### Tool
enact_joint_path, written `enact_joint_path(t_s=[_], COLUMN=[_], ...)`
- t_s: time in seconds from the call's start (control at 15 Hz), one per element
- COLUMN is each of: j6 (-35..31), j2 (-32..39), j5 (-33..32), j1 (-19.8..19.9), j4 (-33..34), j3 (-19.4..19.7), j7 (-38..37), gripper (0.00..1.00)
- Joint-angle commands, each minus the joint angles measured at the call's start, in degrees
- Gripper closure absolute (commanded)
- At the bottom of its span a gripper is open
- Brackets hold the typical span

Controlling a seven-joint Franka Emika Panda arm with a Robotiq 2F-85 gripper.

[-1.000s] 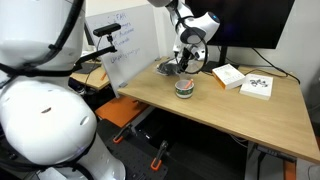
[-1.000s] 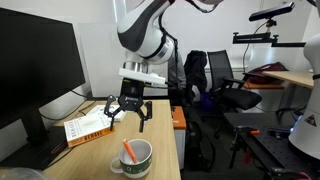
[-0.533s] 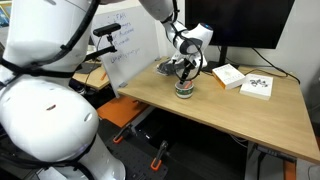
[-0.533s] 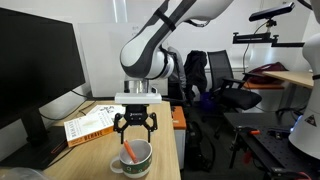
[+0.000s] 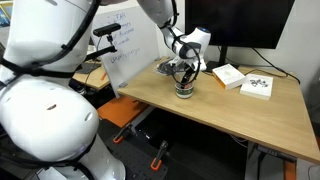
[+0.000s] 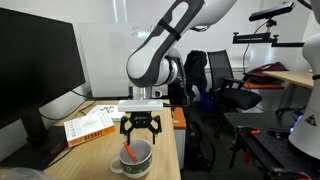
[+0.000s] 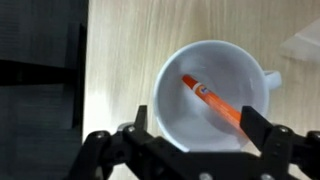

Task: Move the mug to the right

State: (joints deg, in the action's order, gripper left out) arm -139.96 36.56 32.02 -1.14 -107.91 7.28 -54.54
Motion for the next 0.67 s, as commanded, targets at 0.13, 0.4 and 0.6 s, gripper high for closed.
enact_joint_path(t_s=[0.13,0.4,0.6], j6=[-3.5,-0.76,1.61], j2=[1.47,1.99,2.39], j5=[0.47,0.54,-0.85], j1=[1.1,2.44,2.18], j4=[-0.82,-0.41,0.0], j3=[-0.74,-2.72,-2.91], j7=[-1.61,1.78,2.02], gripper=[0.0,0.0,0.26])
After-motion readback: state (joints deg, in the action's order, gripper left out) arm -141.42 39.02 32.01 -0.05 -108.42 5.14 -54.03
